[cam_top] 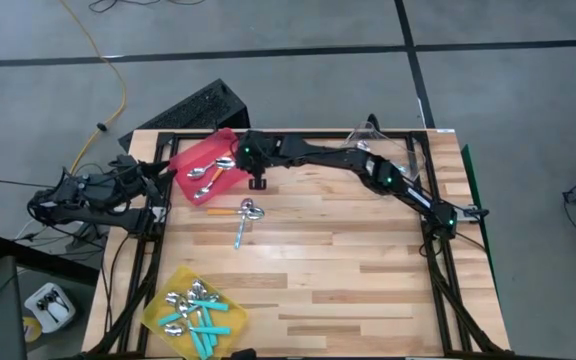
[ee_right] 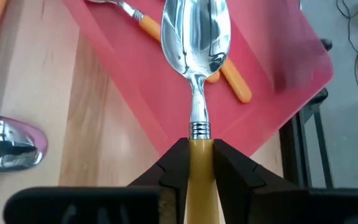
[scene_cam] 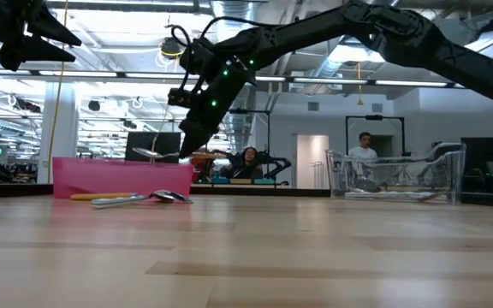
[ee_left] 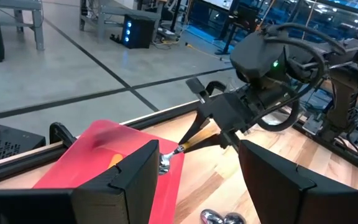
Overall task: Sort silverware by color (type)
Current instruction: Put the orange spoon into the red bin
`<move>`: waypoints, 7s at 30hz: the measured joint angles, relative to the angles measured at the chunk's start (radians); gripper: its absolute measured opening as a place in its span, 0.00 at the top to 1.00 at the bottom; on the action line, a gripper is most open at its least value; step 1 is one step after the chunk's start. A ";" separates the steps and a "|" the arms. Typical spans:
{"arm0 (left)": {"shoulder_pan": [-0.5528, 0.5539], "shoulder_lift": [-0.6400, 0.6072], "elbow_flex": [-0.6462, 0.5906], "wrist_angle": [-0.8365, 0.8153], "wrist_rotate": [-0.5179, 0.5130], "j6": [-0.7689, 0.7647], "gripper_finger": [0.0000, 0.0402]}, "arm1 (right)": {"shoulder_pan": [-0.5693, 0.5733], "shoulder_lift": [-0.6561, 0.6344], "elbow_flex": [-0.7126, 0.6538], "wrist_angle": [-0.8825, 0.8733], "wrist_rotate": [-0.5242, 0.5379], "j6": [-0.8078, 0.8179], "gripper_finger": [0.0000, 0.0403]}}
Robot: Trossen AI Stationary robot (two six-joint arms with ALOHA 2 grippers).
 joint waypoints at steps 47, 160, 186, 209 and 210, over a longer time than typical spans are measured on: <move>0.000 0.000 0.000 -0.001 0.000 -0.001 0.49 | 0.190 -0.023 -0.027 0.007 -0.054 0.238 0.43; 0.000 0.000 0.000 -0.002 0.000 -0.002 0.49 | 0.123 -0.034 0.002 -0.042 -0.012 0.394 0.90; 0.000 0.000 0.000 0.000 0.000 0.000 0.49 | -0.062 -0.036 -0.001 0.219 -0.334 0.369 0.90; 0.000 0.000 0.000 0.000 0.000 0.000 0.49 | -0.212 -0.040 0.002 0.226 -0.695 0.721 0.91; 0.000 0.000 0.000 0.000 0.000 0.000 0.49 | -0.213 -0.040 0.002 0.227 -0.709 0.721 0.91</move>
